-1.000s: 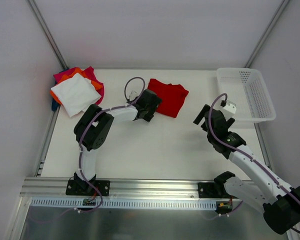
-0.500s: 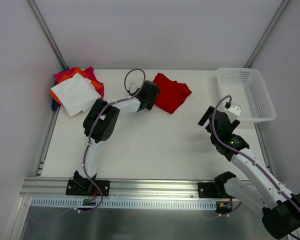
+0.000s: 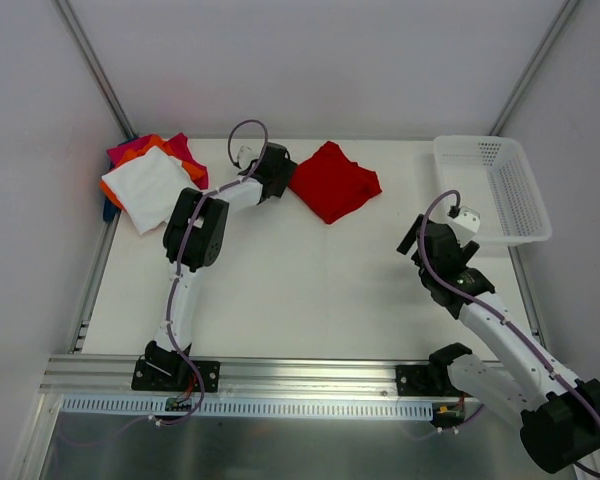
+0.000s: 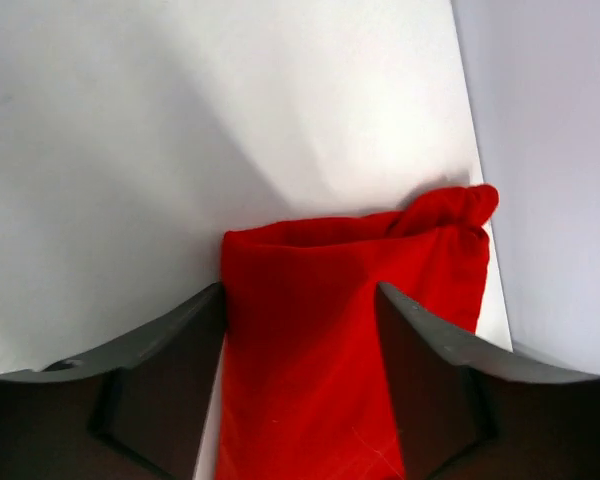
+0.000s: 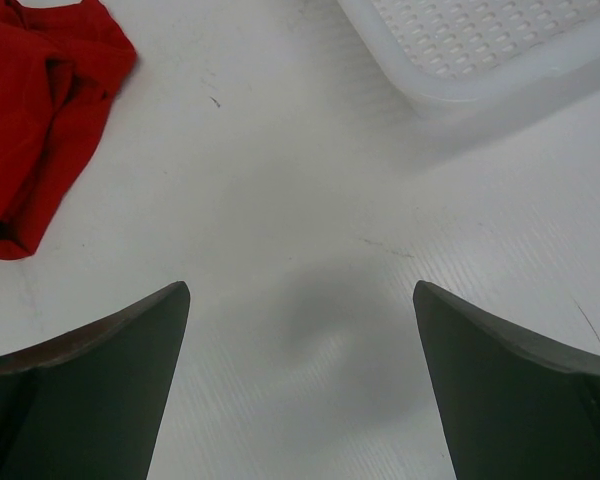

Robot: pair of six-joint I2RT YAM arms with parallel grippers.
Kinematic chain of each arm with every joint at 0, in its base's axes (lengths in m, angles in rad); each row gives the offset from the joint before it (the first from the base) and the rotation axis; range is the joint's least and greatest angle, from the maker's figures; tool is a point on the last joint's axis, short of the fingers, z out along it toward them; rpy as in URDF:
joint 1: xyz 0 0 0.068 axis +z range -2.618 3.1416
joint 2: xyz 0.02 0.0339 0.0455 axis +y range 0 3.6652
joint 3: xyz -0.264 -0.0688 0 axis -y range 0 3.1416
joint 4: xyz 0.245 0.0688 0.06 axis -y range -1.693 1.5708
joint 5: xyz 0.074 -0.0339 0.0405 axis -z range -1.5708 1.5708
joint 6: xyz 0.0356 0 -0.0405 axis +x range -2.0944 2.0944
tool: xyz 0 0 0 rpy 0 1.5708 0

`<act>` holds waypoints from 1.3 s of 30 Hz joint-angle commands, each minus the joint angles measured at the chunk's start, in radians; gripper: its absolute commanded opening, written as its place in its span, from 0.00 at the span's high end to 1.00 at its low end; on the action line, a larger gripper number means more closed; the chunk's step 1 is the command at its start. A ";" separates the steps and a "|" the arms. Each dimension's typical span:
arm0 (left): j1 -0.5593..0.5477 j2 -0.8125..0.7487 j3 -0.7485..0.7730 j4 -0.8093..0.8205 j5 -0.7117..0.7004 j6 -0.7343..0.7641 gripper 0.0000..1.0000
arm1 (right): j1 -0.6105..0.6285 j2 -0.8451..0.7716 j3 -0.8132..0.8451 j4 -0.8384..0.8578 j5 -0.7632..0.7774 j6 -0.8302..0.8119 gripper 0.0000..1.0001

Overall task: Fold and stack the t-shirts
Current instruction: Neatly place the folded tshirt to the corner

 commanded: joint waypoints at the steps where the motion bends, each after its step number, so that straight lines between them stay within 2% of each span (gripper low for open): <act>1: -0.006 0.057 0.018 -0.046 0.096 0.077 0.32 | -0.007 0.016 0.012 0.007 -0.006 -0.002 0.01; 5: -0.021 0.029 -0.043 -0.024 0.165 0.051 0.09 | -0.013 0.026 0.008 0.020 -0.006 -0.002 0.01; 8: -0.049 -0.078 -0.135 -0.017 0.095 0.101 0.01 | -0.012 0.042 0.008 0.023 -0.009 -0.002 0.01; 11: -0.063 -0.228 -0.206 -0.013 0.030 0.172 0.01 | -0.013 0.051 0.002 0.029 -0.015 0.003 0.01; 16: -0.072 -0.330 -0.310 -0.013 0.051 0.186 0.01 | -0.013 0.084 -0.005 0.058 -0.036 0.021 0.01; 20: -0.099 -0.347 -0.369 -0.005 0.027 0.163 0.01 | -0.013 0.106 0.000 0.060 -0.049 0.031 0.00; 26: -0.104 -0.224 -0.302 0.029 0.077 0.135 0.01 | -0.015 0.111 -0.001 0.061 -0.042 0.031 0.01; 34: -0.127 -0.082 -0.165 0.059 0.077 0.106 0.01 | -0.025 0.120 -0.001 0.063 -0.026 0.021 0.01; 37: -0.129 0.004 -0.067 0.067 0.080 0.099 0.04 | -0.030 0.134 0.003 0.066 -0.027 0.021 0.01; 39: -0.127 0.040 -0.026 0.069 0.090 0.096 0.09 | -0.035 0.140 0.005 0.066 -0.029 0.021 0.00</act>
